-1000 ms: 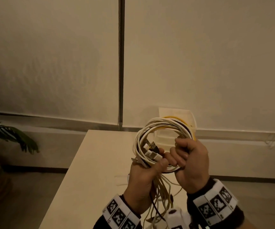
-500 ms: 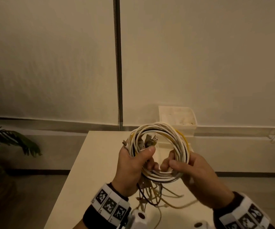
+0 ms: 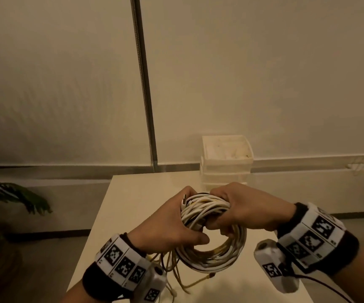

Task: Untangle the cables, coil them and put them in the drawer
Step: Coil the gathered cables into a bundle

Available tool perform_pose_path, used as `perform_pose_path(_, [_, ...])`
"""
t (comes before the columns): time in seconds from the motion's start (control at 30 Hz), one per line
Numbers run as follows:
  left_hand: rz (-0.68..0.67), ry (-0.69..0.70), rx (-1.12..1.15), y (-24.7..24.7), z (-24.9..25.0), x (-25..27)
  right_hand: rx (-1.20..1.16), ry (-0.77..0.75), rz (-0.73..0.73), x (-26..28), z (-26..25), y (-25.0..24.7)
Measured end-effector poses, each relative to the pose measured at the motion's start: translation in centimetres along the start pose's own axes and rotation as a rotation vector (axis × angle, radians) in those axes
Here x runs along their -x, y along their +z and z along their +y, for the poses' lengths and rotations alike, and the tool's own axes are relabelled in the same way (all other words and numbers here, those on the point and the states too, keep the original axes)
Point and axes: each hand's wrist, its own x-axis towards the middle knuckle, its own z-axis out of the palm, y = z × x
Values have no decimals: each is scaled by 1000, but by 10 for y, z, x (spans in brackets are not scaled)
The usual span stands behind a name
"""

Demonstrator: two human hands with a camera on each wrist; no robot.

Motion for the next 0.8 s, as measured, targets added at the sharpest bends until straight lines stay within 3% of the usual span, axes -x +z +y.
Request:
perform_pose_path(0.17, [-35, -93, -40, 0, -4, -2, -103, 36, -10, -5, 14, 9])
perform_pose_path(0.27, [-12, -119, -61, 3, -4, -6, -15, 53, -98, -5, 12, 4])
perform_pose_path(0.4, [-36, -139, -203, 9, 0, -17, 393, 106, -33, -11, -9, 2])
perform_pose_path(0.53, [0, -196, -138, 10, 1, -28, 823, -45, 171, -2, -22, 27])
perform_pose_path(0.63, [-39, -227, -28, 2, 6, -29, 1153, -146, 241, 2, -17, 36])
perform_pose_path(0.7, [-70, -278, 37, -1, 8, -27, 1227, -176, 279, -4, -11, 36])
perform_pose_path(0.8, [-82, -343, 40, -1, 5, -27, 1153, -148, 302, -8, -6, 35])
